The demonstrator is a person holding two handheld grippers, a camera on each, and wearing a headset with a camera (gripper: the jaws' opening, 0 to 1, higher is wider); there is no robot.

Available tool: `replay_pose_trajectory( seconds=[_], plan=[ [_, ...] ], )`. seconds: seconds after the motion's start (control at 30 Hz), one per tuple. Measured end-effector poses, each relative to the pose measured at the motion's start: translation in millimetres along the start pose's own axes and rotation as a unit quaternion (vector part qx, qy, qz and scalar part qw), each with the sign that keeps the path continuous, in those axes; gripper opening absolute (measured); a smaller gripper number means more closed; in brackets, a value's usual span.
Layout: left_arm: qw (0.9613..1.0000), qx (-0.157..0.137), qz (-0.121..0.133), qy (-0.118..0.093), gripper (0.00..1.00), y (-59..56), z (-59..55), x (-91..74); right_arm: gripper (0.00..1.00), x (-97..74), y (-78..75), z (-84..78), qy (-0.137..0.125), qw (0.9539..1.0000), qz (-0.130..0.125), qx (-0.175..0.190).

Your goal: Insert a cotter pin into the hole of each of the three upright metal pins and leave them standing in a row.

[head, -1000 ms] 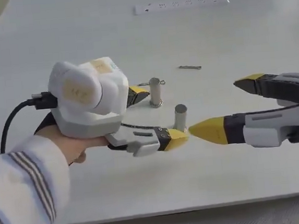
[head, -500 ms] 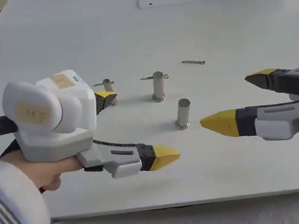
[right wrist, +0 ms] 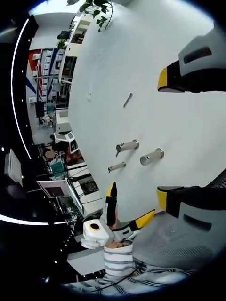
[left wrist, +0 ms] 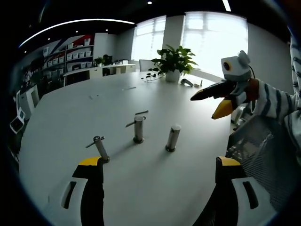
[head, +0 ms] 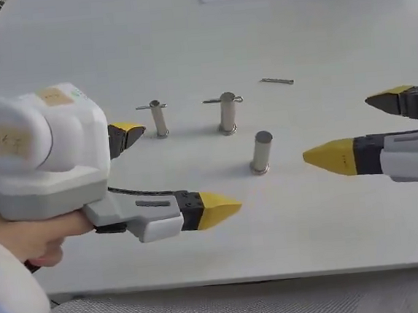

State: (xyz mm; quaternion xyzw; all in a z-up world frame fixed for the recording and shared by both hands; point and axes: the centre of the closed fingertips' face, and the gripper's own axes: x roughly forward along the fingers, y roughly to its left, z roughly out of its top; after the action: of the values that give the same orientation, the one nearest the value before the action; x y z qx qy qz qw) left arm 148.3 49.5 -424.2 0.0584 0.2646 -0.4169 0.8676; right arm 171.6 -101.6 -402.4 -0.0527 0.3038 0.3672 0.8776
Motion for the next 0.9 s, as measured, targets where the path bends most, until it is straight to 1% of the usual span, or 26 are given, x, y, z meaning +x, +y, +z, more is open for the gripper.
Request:
replay_pose_trajectory(
  seconds=[0.07, 0.13, 0.23, 0.27, 0.37, 0.43, 0.47, 0.5, 0.57, 0.6, 0.63, 0.7, 0.77, 0.8, 0.87, 0.9],
  plan=[
    [0.9999, 0.008, 0.009, -0.002, 0.99, 3.2, -1.1, -1.8, 0.79, -0.1, -4.1, 2.7, 0.005, 0.9999, -0.002, -0.01],
    [0.9998, 0.012, 0.011, -0.014, 0.99, 4.0, 1.1, -3.2, 0.77, 0.2, -10.1, 7.0, 0.013, 0.9994, -0.002, -0.031],
    [0.9997, 0.01, 0.008, -0.02, 0.99, 4.3, 2.7, -5.8, 0.75, 2.1, -19.4, 13.7, 0.026, 0.9979, -0.003, -0.059],
    [0.9997, 0.01, 0.01, -0.019, 0.99, 5.4, 2.8, -6.2, 0.74, 3.6, -22.8, 17.3, 0.029, 0.9969, -0.001, -0.073],
    [0.9997, 0.007, 0.014, -0.018, 0.99, 9.3, 1.7, -9.1, 0.69, 7.8, -27.7, 23.8, 0.034, 0.9952, 0.005, -0.091],
    [0.9997, -0.003, 0.014, -0.021, 0.99, 11.0, 1.8, -11.5, 0.67, 12.6, -32.1, 24.1, 0.048, 0.9933, 0.009, -0.104],
    [0.9996, -0.006, 0.015, -0.023, 0.99, 11.8, 1.2, -12.6, 0.67, 16.6, -36.2, 23.9, 0.059, 0.9913, 0.013, -0.117],
    [0.9996, -0.007, 0.015, -0.023, 0.99, 12.0, 0.5, -13.2, 0.66, 19.7, -39.3, 24.4, 0.065, 0.9904, 0.015, -0.121],
    [0.9995, -0.022, -0.005, -0.02, 0.99, 6.2, -2.6, -14.2, 0.64, 25.2, -42.4, 27.9, 0.07, 0.9893, 0.022, -0.126],
    [0.9994, -0.028, -0.006, -0.021, 0.99, 6.1, -3.2, -14.7, 0.63, 27.6, -44.0, 29.7, 0.072, 0.9889, 0.025, -0.127],
    [0.9994, -0.026, -0.005, -0.023, 0.99, 6.7, -3.8, -15.5, 0.62, 31.7, -46.0, 30.4, 0.08, 0.9876, 0.03, -0.132],
    [0.9996, -0.024, -0.005, -0.017, 0.99, 5.7, -6.4, -16.2, 0.58, 37.8, -53.3, 32.3, 0.093, 0.984, 0.031, -0.148],
    [0.9996, -0.025, -0.007, -0.011, 0.99, 4.4, -9.1, -17.0, 0.51, 43.9, -57.9, 36.6, 0.095, 0.9841, 0.029, -0.147],
    [0.9996, -0.026, -0.008, -0.01, 0.99, 4.1, -9.6, -17.2, 0.47, 46.2, -59.6, 39.4, 0.095, 0.9842, 0.034, -0.146],
    [0.9996, -0.027, -0.008, -0.008, 0.98, 3.3, -11.5, -17.7, 0.38, 54.4, -60.8, 51.0, 0.079, 0.9865, 0.056, -0.132],
    [0.9995, -0.029, -0.006, -0.007, 0.98, 3.7, -12.2, -18.0, 0.36, 56.9, -63.2, 54.2, 0.078, 0.9867, 0.057, -0.131]
  ],
)
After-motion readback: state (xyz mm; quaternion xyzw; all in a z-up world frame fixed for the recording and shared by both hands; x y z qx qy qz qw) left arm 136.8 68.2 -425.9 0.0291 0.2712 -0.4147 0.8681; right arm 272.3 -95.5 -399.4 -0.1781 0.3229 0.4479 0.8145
